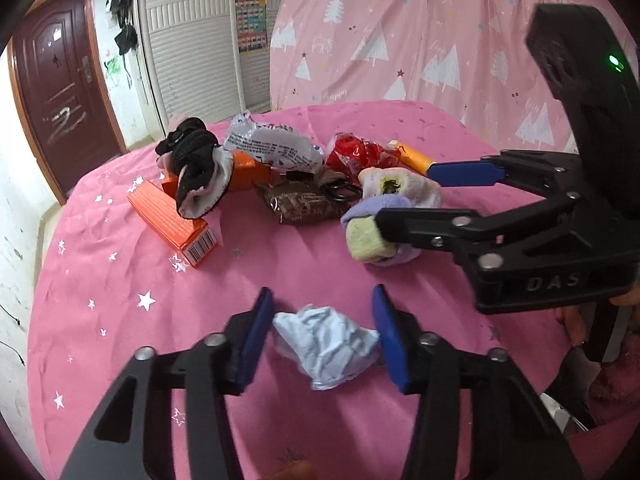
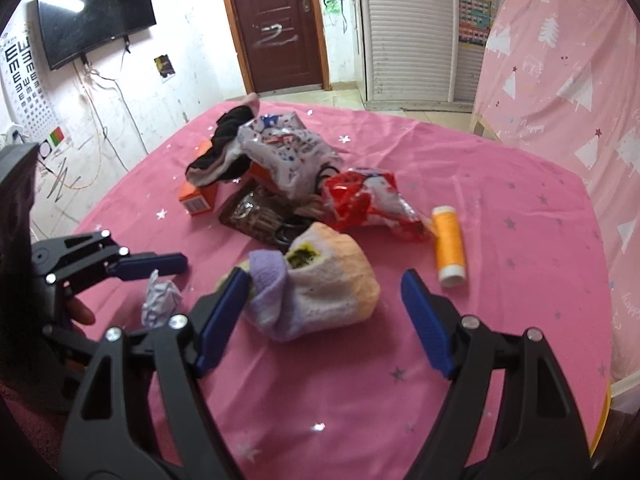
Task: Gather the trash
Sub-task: 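Grasp the crumpled white paper with the left tool while the right tool grasps the purple-beige sock, then carry the paper and sock over the yellow bin and open both tools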
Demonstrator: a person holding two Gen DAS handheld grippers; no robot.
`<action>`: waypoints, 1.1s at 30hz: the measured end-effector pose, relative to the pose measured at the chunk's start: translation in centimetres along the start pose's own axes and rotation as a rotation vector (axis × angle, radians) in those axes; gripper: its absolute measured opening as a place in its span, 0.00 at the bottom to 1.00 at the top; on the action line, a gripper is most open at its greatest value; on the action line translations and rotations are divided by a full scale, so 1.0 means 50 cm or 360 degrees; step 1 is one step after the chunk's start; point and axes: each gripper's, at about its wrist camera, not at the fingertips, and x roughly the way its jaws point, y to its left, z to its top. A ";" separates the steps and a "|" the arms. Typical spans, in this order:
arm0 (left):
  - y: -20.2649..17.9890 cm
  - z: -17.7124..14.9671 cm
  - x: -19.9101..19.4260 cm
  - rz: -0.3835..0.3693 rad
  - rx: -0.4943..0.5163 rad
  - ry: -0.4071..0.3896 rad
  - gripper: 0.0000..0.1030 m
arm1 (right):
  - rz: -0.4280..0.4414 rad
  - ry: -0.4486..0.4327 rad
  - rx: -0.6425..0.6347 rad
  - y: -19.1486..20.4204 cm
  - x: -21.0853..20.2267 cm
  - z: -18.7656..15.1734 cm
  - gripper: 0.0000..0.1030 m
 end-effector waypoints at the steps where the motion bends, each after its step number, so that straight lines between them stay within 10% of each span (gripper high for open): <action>1: 0.001 -0.001 0.000 0.0009 -0.0003 -0.0005 0.33 | 0.0003 0.0009 -0.0003 0.002 0.004 0.002 0.73; 5: 0.008 -0.003 -0.005 -0.0018 -0.0029 -0.0013 0.32 | -0.0011 0.0042 -0.0021 0.010 0.013 0.003 0.73; 13: 0.030 -0.010 -0.026 -0.0056 -0.0074 -0.0029 0.33 | -0.0045 0.0013 -0.0096 0.032 0.003 0.001 0.32; 33: -0.008 0.019 -0.086 -0.0043 0.0000 -0.0156 0.33 | -0.0074 -0.0204 0.0075 -0.043 -0.100 -0.023 0.31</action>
